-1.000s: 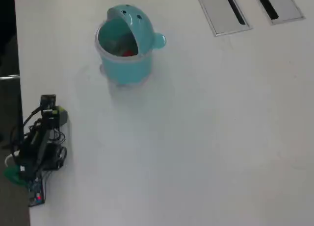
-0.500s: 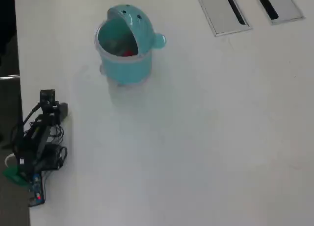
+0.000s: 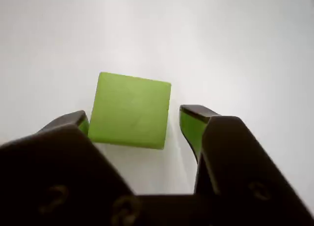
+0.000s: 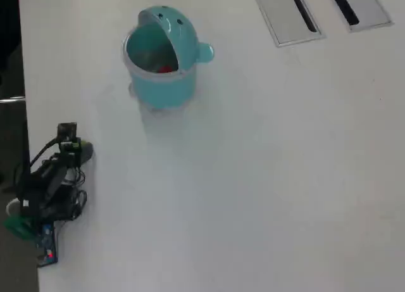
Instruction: Grasp RGB lego blocks and put them in the bin one by one.
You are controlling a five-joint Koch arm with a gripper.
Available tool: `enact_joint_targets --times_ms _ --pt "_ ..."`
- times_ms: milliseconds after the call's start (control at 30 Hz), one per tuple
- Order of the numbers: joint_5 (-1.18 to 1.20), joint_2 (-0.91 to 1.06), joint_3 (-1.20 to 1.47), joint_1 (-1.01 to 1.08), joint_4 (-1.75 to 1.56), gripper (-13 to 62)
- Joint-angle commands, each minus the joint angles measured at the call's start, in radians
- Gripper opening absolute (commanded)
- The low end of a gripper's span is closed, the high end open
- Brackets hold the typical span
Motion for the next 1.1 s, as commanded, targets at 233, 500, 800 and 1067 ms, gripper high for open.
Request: enact_joint_targets --times_ms 233,500,800,1067 --pt "0.015 0.005 -0.021 0.006 -0.041 28.7" --pt "0.041 0.026 -0.043 0.023 -0.041 19.5" --pt "0.094 0.160 -0.160 0.064 0.021 15.0" --pt "0.232 0.186 -0.476 0.146 0.066 15.0"
